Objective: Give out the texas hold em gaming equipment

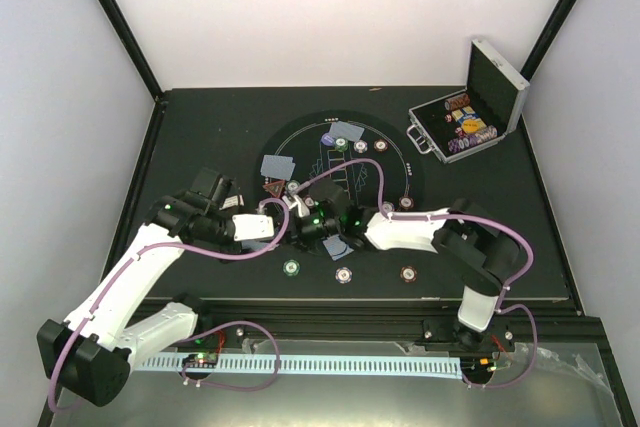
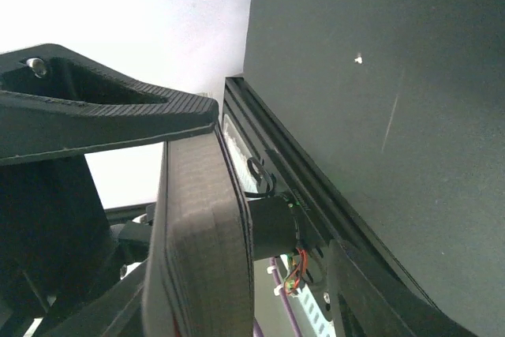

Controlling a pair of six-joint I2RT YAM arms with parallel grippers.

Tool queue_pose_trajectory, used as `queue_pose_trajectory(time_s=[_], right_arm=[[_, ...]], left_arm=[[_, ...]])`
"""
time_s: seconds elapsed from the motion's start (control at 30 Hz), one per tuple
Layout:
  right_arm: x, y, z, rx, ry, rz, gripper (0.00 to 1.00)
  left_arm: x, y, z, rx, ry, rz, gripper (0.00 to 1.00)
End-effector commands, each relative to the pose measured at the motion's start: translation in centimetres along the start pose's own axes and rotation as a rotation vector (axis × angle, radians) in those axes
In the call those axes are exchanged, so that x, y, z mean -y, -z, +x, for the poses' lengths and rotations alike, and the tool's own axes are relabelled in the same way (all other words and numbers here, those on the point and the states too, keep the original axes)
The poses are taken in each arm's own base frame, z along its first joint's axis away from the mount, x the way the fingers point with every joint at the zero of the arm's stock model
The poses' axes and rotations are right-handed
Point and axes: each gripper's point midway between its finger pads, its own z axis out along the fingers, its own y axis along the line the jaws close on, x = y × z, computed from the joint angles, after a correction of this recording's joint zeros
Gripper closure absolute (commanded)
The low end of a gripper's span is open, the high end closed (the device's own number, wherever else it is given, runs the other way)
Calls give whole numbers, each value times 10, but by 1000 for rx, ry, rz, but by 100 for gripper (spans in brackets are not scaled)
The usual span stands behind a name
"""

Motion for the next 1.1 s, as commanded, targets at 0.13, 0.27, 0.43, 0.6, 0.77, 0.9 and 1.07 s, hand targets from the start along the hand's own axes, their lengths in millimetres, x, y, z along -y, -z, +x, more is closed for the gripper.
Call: queue_pose_trajectory(time_s=[0.13, 0.27, 0.43, 0.6, 0.77, 0.9, 1.07], right_arm=[[38, 23, -7, 45, -32, 89, 51], [49, 31, -6, 54, -47, 103, 53], [49, 36, -7, 60, -38, 119, 55], [29, 44, -11, 79, -13, 80, 57], [-8, 54, -15, 109, 17, -11, 65], [-15, 59, -17, 125, 22, -25, 75], [-3, 66, -16, 137, 5, -6, 88]], left_arm=[[-4, 15, -10, 29, -26, -29, 98], [-4, 15, -11, 30, -25, -27, 98], [-4, 17, -11, 29, -27, -28, 98], [-4, 17, -10, 26, -28, -30, 98], [-4, 15, -10, 29, -24, -27, 98], [-3, 13, -9, 28, -23, -25, 98], [-4, 11, -7, 21, -26, -27, 99]])
